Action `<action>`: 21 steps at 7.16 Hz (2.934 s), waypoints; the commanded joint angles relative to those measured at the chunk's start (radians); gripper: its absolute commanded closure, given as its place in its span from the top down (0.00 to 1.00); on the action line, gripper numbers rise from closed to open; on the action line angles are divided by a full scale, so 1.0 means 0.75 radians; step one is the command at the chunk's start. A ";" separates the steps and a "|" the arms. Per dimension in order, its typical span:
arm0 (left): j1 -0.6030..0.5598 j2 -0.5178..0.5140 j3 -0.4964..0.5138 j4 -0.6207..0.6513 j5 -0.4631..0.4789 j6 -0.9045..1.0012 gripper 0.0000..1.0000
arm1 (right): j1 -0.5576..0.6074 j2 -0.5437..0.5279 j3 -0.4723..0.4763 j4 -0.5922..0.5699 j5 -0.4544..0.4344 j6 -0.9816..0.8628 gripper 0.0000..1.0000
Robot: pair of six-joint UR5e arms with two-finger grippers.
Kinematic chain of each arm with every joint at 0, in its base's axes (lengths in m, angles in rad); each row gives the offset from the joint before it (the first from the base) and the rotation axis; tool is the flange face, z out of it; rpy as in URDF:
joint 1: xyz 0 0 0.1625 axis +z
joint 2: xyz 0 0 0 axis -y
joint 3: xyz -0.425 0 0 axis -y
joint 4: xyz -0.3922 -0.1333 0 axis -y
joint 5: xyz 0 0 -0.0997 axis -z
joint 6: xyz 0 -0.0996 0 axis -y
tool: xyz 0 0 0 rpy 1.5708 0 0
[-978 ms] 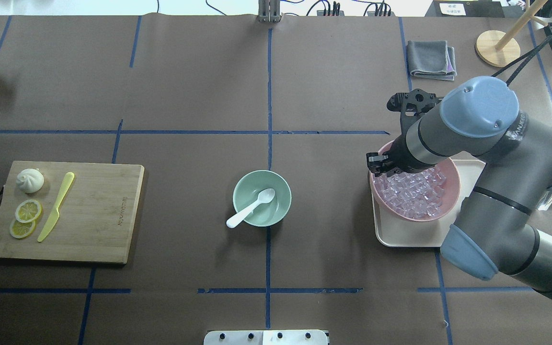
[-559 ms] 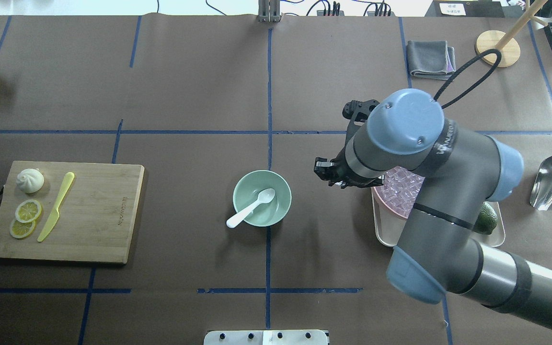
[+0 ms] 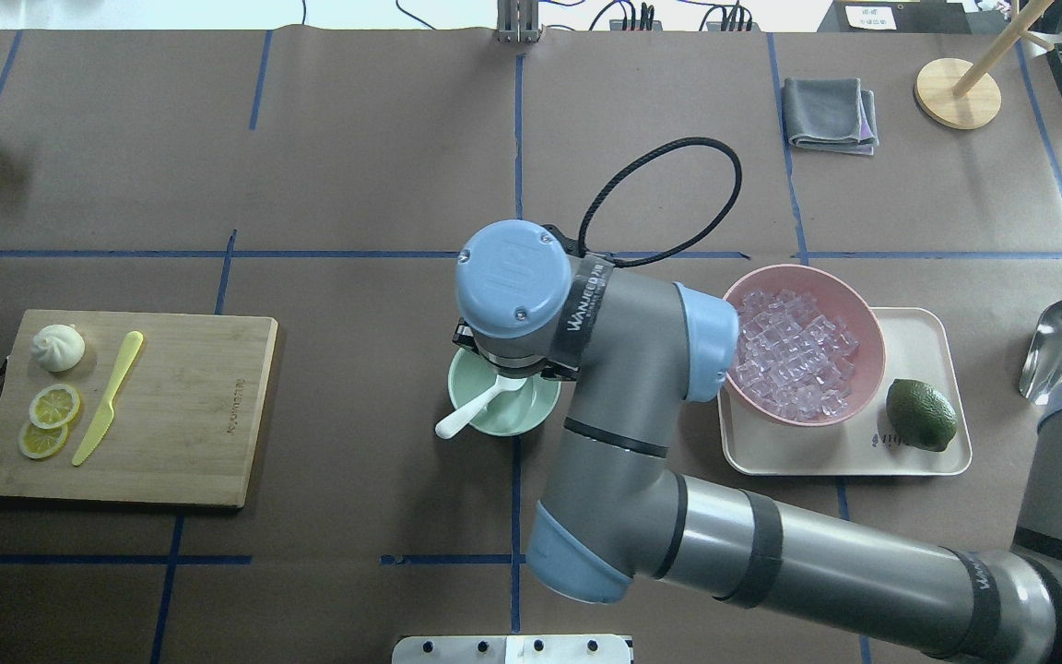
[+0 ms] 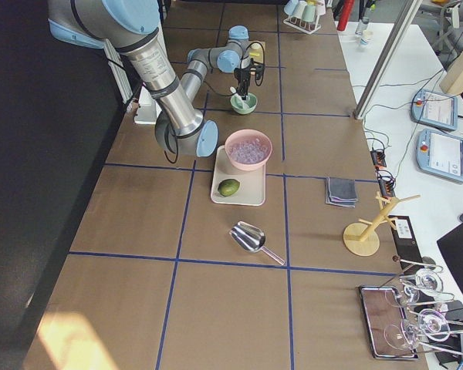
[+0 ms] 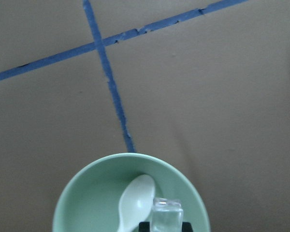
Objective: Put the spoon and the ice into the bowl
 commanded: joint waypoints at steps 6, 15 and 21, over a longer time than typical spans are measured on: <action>0.000 0.015 0.002 -0.005 -0.071 -0.002 1.00 | -0.048 0.061 -0.148 0.005 -0.071 0.004 0.99; -0.002 0.021 0.025 0.098 0.041 0.000 1.00 | 0.724 -0.249 0.032 -0.007 0.568 -1.104 0.99; -0.016 0.035 0.002 0.088 0.041 -0.018 1.00 | 1.275 -0.958 0.201 0.009 0.743 -2.051 1.00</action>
